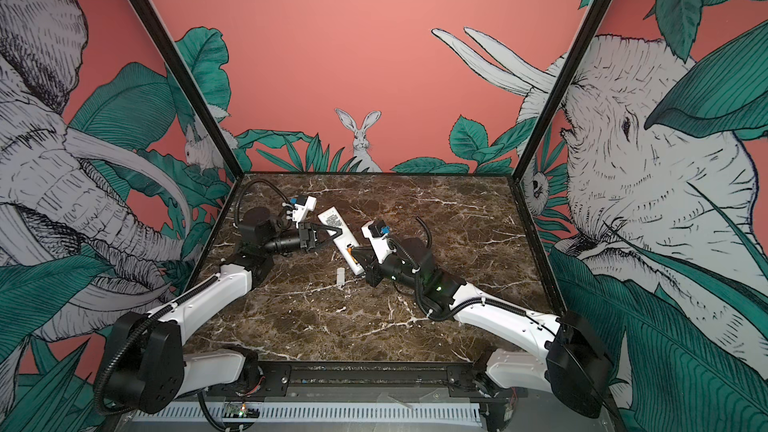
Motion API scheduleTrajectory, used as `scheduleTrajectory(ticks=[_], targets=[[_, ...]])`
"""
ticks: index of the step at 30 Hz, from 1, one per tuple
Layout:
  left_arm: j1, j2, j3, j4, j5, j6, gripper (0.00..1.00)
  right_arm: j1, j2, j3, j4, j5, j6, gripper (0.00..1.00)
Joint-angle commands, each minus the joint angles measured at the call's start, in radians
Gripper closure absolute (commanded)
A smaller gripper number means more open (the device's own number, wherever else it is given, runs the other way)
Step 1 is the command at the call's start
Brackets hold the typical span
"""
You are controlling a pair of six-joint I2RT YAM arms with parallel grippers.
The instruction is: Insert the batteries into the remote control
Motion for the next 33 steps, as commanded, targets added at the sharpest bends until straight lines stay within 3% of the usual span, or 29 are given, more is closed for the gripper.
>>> scheduleTrajectory(ticks=[1,20,33], targets=[[0.003,-0.015,0.004,0.045,0.027,-0.011,1.00,-0.002,0.004,0.007,0.051,-0.006,-0.018,0.92],[0.004,-0.034,0.029,0.034,0.021,-0.015,1.00,0.029,-0.046,-0.019,-0.175,0.059,-0.108,0.89],[0.003,-0.058,0.042,-0.046,0.022,0.043,1.00,0.040,0.013,0.128,-0.360,0.116,-0.193,0.87]])
